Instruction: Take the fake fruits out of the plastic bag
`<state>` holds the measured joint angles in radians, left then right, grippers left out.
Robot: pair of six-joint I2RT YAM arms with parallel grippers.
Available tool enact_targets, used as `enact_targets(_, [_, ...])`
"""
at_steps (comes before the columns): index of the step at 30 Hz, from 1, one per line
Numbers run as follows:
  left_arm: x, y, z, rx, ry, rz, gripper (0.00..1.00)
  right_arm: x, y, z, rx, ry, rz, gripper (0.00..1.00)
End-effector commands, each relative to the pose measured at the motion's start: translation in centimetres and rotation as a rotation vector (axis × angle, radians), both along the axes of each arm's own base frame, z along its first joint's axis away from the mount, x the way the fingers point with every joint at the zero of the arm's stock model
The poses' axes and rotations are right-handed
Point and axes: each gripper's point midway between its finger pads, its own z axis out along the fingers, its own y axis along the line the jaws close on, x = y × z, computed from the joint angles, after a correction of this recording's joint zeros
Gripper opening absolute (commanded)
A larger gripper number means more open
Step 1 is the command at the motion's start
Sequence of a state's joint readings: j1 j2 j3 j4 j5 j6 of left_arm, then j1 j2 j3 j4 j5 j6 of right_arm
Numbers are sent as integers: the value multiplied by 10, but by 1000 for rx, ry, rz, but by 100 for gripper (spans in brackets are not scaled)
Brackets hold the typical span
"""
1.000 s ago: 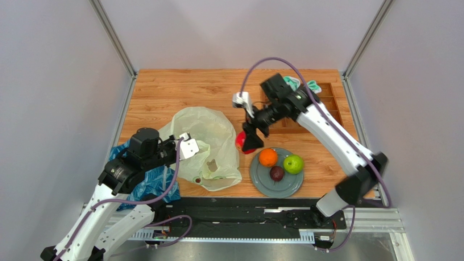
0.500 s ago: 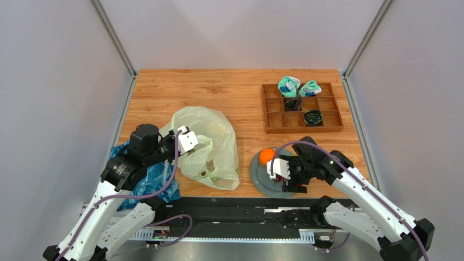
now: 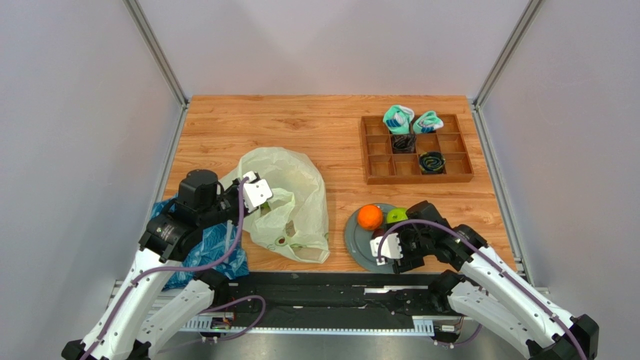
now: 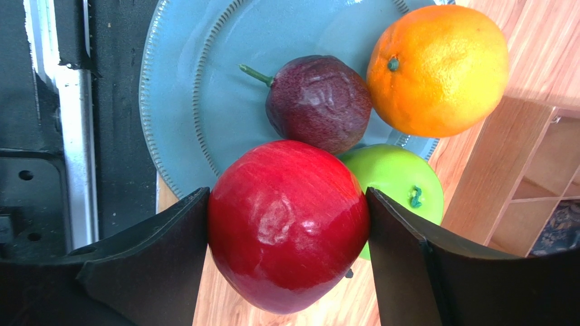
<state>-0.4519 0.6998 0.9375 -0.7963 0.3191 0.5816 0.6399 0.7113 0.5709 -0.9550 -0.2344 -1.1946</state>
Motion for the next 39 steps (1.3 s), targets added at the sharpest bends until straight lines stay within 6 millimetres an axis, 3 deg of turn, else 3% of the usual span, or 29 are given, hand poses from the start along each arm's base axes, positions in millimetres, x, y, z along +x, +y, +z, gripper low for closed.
enact_targets(1, [-1, -5, 7, -17, -3, -33, 0, 4, 7, -1, 20, -63, 77, 74])
enact_targets(11, [-4, -10, 3, -32, 24, -53, 0, -1, 5, 5, 64, -154, 127, 91])
enact_targets(20, [-5, -14, 1, -38, 38, -69, 0, -11, -1, 0, 67, -125, 108, 97])
enact_targets(24, [-7, -13, 3, -36, 48, -68, 0, -9, 1, 28, 108, -160, 86, 97])
enact_targets(25, [-8, -13, 5, -37, 47, -70, 0, -9, 3, 51, 138, -188, 88, 97])
enact_targets(27, [-11, -12, 6, -38, 55, -72, 0, -6, 8, 76, 190, -216, 69, 97])
enact_targets(28, [-12, -12, 6, -43, 62, -70, 0, 1, 17, 106, 259, -274, 59, 97])
enact_targets(30, [-10, -11, 8, -54, 71, -44, 0, 17, 33, 131, 361, -275, -17, 100])
enact_targets(31, [-9, -11, 8, -70, 85, -19, 0, 31, 49, 164, 514, -280, -107, 100])
enact_targets(32, [-9, -11, 9, -83, 87, -10, 0, 37, 59, 178, 572, -260, -132, 100])
enact_targets(34, [-6, -10, 16, -124, 85, 12, 0, 44, 92, 177, 620, -78, -163, 100])
enact_targets(35, [-6, -10, 20, -140, 86, 17, 0, 48, 105, 198, 653, -56, -166, 100])
enact_targets(36, [-6, -10, 28, -153, 77, 19, 0, 53, 119, 195, 645, 5, -185, 98])
enact_targets(37, [-6, -9, 32, -160, 75, 22, 0, 59, 142, 177, 593, 101, -197, 97])
enact_targets(39, [-8, -9, 40, -168, 66, 19, 0, 68, 172, 192, 627, 212, -253, 100])
